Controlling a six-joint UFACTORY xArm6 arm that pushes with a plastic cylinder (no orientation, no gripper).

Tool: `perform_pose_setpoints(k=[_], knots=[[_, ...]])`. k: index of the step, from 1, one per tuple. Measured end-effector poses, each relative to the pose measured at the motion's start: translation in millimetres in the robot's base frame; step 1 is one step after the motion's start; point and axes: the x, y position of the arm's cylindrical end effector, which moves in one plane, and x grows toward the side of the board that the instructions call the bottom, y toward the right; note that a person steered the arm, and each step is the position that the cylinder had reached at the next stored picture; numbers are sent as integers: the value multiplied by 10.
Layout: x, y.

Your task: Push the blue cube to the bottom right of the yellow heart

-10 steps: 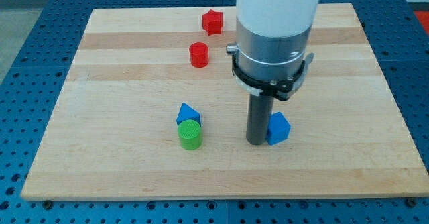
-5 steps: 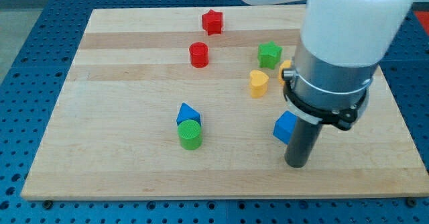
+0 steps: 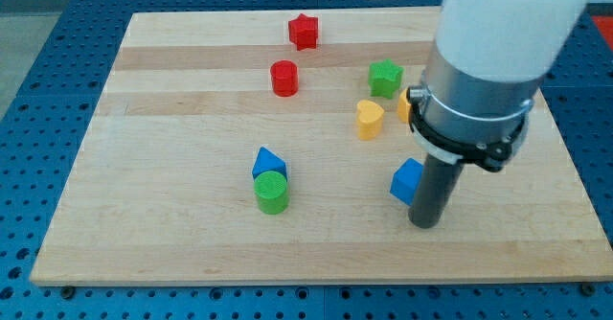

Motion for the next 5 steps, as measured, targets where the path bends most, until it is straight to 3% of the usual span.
perform_pose_setpoints(k=[3, 5], knots=[[-515, -8], [-190, 54]])
